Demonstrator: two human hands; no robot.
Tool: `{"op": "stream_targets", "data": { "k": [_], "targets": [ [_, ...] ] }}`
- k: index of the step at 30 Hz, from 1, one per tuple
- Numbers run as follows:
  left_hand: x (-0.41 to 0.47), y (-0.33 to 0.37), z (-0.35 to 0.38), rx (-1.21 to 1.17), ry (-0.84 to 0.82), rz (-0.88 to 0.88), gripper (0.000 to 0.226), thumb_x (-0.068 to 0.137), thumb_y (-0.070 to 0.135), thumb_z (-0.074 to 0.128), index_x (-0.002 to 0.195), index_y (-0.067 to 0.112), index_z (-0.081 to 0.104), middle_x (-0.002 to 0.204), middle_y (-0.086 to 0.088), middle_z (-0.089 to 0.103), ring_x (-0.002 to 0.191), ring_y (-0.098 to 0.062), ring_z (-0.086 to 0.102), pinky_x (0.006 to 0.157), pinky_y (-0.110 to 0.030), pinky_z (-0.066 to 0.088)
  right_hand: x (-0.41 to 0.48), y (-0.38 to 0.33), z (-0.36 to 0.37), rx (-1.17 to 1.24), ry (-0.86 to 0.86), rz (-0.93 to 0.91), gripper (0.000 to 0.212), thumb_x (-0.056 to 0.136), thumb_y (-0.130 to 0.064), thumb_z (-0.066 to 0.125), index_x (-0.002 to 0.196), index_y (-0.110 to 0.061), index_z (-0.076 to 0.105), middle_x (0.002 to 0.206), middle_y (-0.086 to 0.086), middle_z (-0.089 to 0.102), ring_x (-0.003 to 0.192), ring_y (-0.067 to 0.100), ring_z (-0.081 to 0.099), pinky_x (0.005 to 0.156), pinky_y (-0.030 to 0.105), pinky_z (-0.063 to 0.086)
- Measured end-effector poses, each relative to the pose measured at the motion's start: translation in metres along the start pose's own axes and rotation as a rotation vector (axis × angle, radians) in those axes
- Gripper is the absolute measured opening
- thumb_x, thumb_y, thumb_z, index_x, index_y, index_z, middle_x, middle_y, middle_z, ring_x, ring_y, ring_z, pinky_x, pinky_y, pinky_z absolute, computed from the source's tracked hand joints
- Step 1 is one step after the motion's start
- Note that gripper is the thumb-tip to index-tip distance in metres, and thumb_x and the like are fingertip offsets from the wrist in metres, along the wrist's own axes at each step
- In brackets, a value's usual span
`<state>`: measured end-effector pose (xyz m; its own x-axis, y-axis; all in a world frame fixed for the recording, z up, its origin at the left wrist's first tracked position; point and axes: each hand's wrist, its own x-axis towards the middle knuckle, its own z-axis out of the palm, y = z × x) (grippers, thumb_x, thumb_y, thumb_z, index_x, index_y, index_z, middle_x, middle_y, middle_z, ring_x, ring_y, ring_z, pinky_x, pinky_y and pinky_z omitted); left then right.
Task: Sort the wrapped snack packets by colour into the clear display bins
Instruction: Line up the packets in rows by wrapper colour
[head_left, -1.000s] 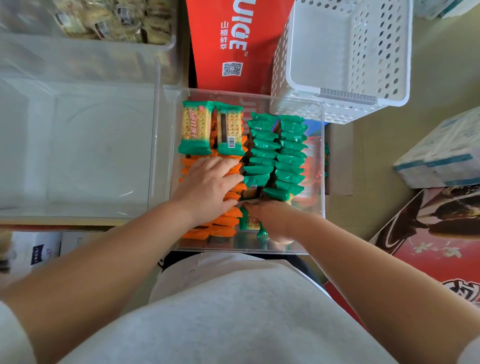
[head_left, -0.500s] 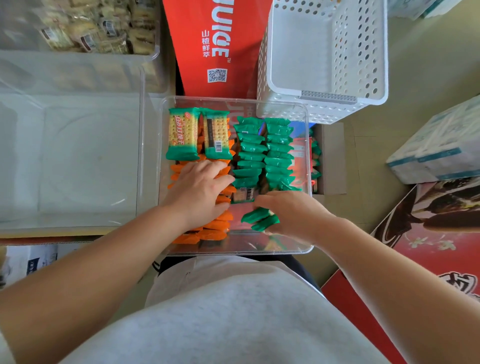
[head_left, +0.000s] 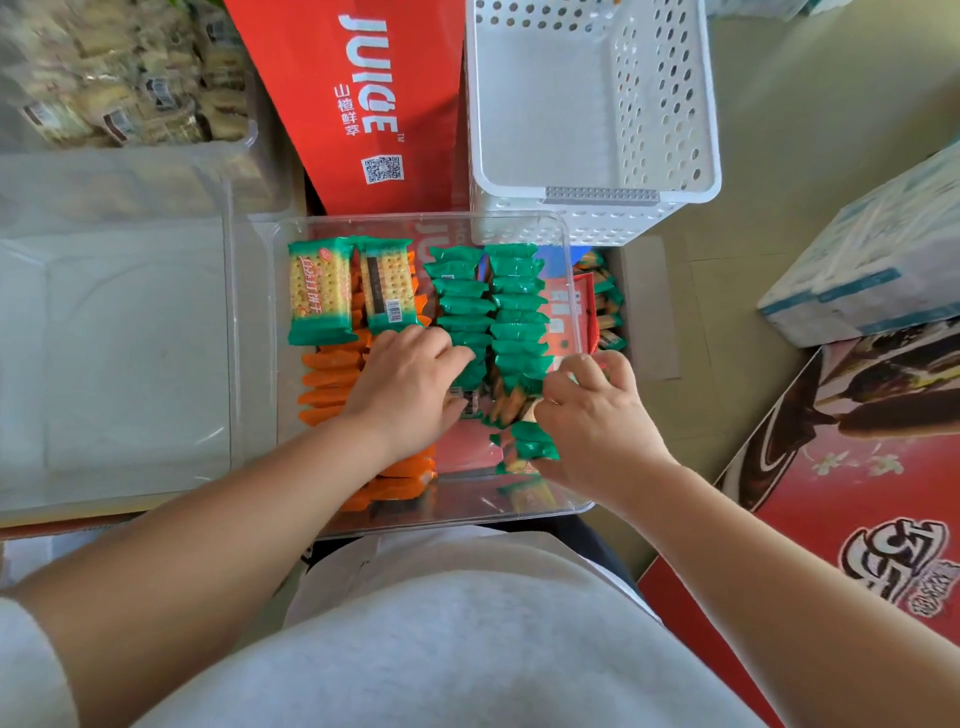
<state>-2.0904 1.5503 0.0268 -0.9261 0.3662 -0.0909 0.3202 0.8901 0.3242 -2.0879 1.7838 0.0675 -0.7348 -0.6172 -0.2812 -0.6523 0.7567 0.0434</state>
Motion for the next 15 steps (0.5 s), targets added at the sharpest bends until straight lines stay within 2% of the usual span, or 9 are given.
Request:
{"op": "stream_targets", "data": {
  "k": [3,5,8,9,11,13,15],
  "targets": [
    [0.0,-0.002,0.001,0.013,0.05,-0.025,0.05,0.077,0.033,0.082,0.12,0.012,0.067,0.11,-0.007,0.058,0.1,-0.032,0.053,0.085,-0.048,0.043,0.006,-0.007,0.008,-0.019,0.046,0.054,0.034,0.057,-0.027,0.083,0.084,-0.017,0.064,0.084,0.001,0.057,0.1,0.033,0.053,0.1,0.054,0.034],
    [-0.001,-0.003,-0.002,0.028,0.117,-0.031,0.044,0.077,0.032,0.081,0.114,0.011,0.069,0.11,-0.008,0.059,0.1,-0.033,0.054,0.086,-0.049,0.043,0.007,-0.01,0.011,0.009,0.089,0.079,0.044,0.057,-0.017,0.08,0.095,-0.018,0.057,0.084,0.001,0.055,0.097,0.032,0.051,0.097,0.052,0.038],
    [-0.006,-0.012,-0.016,0.066,0.281,-0.084,0.037,0.08,0.034,0.076,0.108,0.011,0.07,0.109,-0.01,0.061,0.101,-0.034,0.056,0.085,-0.046,0.042,0.01,-0.011,0.013,0.028,0.109,0.08,0.067,0.056,-0.018,0.082,0.115,-0.02,0.05,0.094,0.007,0.053,0.094,0.033,0.049,0.094,0.051,0.042],
    [-0.008,-0.019,-0.024,0.078,0.34,-0.144,0.037,0.082,0.036,0.073,0.109,0.011,0.069,0.111,-0.011,0.061,0.103,-0.034,0.055,0.086,-0.045,0.04,0.011,-0.011,0.013,0.029,0.101,0.079,0.071,0.056,-0.021,0.084,0.119,-0.022,0.051,0.099,0.009,0.053,0.095,0.034,0.049,0.096,0.052,0.041],
    [-0.01,-0.034,-0.041,0.095,0.399,-0.338,0.045,0.086,0.044,0.066,0.118,0.013,0.064,0.121,-0.014,0.058,0.111,-0.037,0.052,0.09,-0.045,0.039,0.013,-0.008,0.012,0.027,0.089,0.079,0.065,0.054,-0.026,0.087,0.113,-0.025,0.06,0.11,0.01,0.053,0.103,0.034,0.048,0.103,0.057,0.037],
    [-0.005,-0.045,-0.056,0.089,0.32,-0.568,0.054,0.091,0.051,0.059,0.132,0.015,0.056,0.138,-0.017,0.049,0.123,-0.04,0.044,0.096,-0.049,0.04,0.013,-0.004,0.012,0.011,0.071,0.051,0.055,0.053,-0.03,0.087,0.104,-0.027,0.066,0.119,0.009,0.054,0.117,0.035,0.044,0.109,0.062,0.027],
    [0.007,-0.05,-0.066,0.045,0.165,-0.731,0.058,0.096,0.053,0.05,0.143,0.019,0.045,0.153,-0.017,0.033,0.133,-0.041,0.035,0.104,-0.052,0.039,0.013,0.0,0.013,0.012,0.072,0.015,0.052,0.055,-0.03,0.087,0.103,-0.029,0.069,0.111,0.003,0.06,0.124,0.035,0.044,0.111,0.065,0.019]
  ]
}}
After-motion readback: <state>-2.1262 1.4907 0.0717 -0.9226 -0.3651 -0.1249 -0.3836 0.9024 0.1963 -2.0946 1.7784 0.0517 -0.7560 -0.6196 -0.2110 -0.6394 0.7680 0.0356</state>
